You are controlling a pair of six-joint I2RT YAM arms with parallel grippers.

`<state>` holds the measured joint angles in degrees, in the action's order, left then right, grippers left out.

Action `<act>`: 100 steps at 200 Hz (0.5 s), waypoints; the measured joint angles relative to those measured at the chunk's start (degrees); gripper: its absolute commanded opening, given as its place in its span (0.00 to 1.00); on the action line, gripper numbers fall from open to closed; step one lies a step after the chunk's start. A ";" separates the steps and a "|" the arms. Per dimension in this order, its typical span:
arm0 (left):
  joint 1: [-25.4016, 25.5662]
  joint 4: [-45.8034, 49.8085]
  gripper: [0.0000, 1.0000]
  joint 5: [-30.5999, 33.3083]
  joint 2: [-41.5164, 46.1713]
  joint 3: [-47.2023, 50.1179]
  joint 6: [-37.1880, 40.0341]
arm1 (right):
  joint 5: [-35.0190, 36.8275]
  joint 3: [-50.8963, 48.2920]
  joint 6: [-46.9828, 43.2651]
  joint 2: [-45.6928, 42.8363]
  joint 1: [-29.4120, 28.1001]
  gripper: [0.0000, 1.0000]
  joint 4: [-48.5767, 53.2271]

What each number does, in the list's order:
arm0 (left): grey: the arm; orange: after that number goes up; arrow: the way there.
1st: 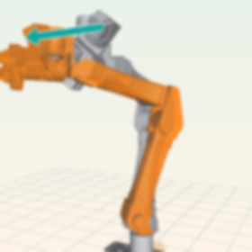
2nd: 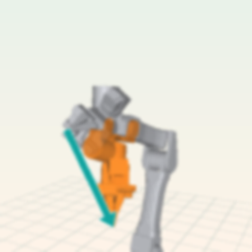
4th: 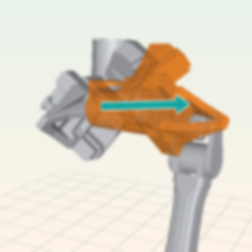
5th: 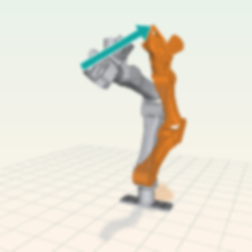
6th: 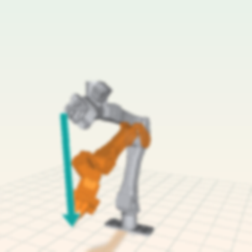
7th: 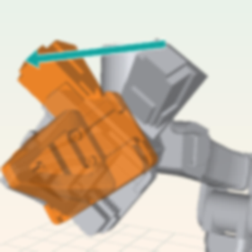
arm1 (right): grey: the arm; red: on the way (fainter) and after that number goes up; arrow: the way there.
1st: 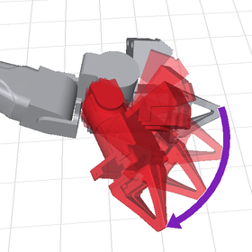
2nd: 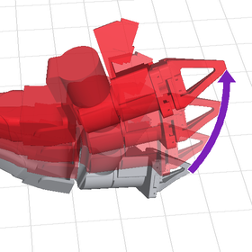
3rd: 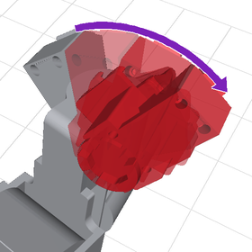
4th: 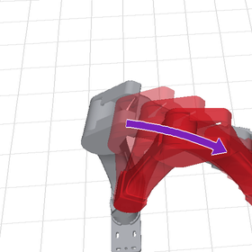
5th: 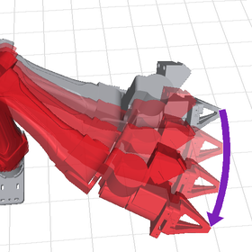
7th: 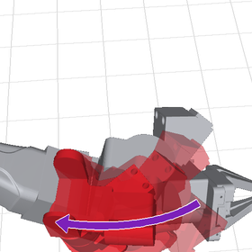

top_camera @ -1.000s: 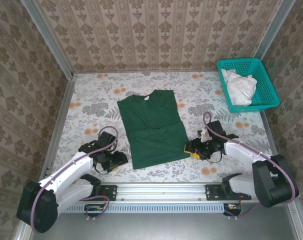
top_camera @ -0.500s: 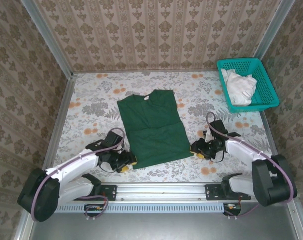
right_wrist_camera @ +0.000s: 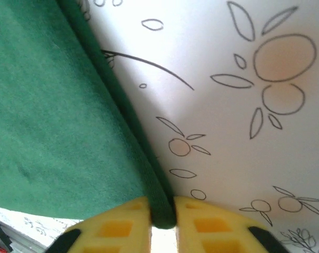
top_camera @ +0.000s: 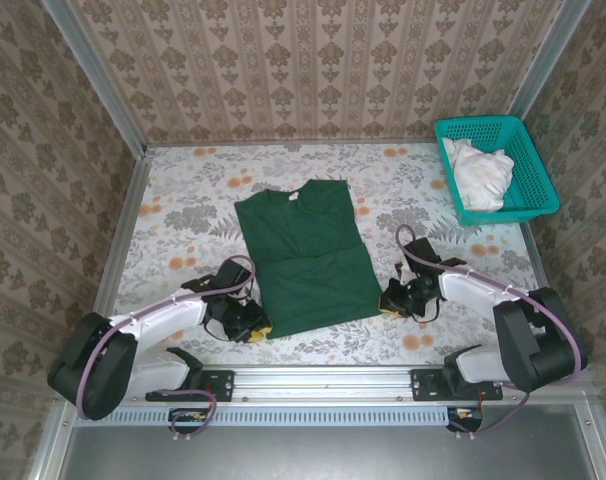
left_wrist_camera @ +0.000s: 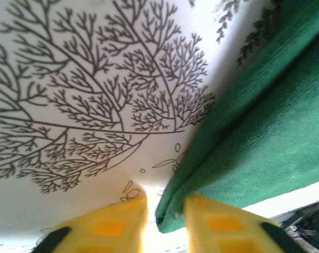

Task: Fold and stack the t-shirts

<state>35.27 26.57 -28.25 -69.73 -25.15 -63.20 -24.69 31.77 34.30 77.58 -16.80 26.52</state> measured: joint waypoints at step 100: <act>0.79 1.79 0.00 0.39 -8.28 -7.28 5.03 | 3.06 2.99 -1.62 0.46 -2.29 0.00 4.72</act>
<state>36.05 28.36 -27.86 -78.02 -32.42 -58.17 -21.63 34.76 32.69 78.04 -19.09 31.24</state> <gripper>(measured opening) 0.041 0.062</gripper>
